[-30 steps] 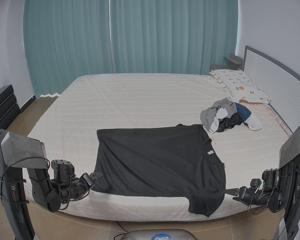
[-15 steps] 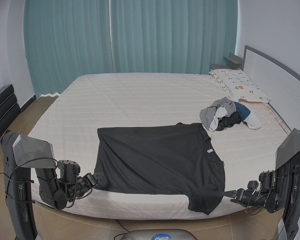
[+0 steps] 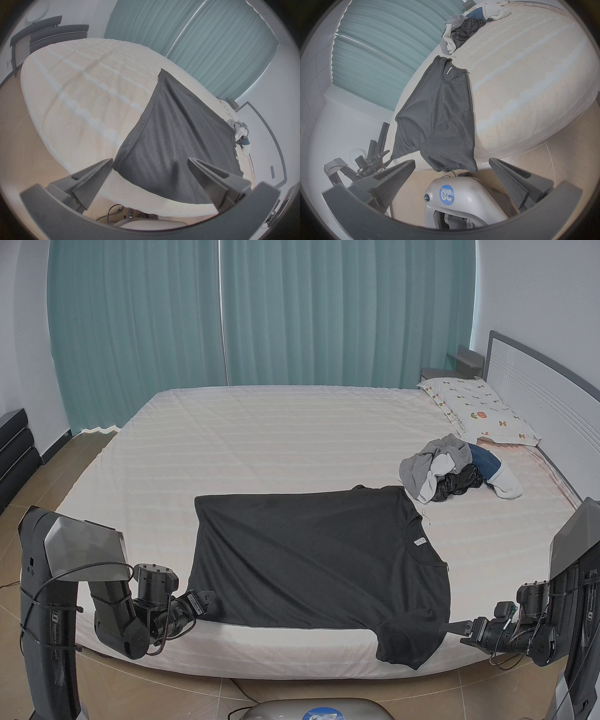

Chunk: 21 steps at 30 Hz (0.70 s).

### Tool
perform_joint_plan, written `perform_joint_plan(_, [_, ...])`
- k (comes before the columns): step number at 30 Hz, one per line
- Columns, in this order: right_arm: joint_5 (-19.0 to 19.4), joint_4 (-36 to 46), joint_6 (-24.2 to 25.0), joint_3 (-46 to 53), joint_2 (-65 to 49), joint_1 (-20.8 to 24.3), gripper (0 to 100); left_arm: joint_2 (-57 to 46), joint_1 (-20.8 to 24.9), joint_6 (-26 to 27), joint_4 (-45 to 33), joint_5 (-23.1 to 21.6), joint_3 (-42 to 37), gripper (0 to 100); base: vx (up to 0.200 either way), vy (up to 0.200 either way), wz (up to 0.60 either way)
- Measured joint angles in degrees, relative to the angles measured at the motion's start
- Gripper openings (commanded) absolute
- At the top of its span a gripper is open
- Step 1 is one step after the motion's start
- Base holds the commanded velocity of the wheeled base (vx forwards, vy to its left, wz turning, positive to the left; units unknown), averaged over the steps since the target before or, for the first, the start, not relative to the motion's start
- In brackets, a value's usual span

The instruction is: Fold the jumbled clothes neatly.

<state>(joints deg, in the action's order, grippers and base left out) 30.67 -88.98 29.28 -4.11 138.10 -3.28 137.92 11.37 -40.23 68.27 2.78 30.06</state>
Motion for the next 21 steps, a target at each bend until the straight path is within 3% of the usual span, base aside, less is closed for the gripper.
perform_joint_plan(2, [-0.02, 0.00, -0.02, 0.00, 0.07, 0.01, 100, 0.30, 0.26, 0.09, -0.20, 0.09, 0.41, 100, 0.000, 0.000, 0.00])
perform_joint_plan(3, [0.00, 0.00, -0.02, 0.00, 0.07, 0.04, 100, 0.41, 0.34, 0.13, -0.26, 0.11, 0.52, 0, 0.000, 0.000, 0.00])
perform_joint_plan(12, [-0.05, 0.02, -0.16, 0.09, 0.18, 0.04, 100, 0.67, 0.55, 0.84, -0.34, 1.71, -0.22, 0, 0.000, 0.000, 0.00])
perform_joint_plan(21, [-0.10, 0.02, -0.20, 0.15, 0.20, 0.04, 100, -1.21, 0.00, 0.41, -0.20, 3.13, -6.52, 0, 0.000, 0.000, 0.00])
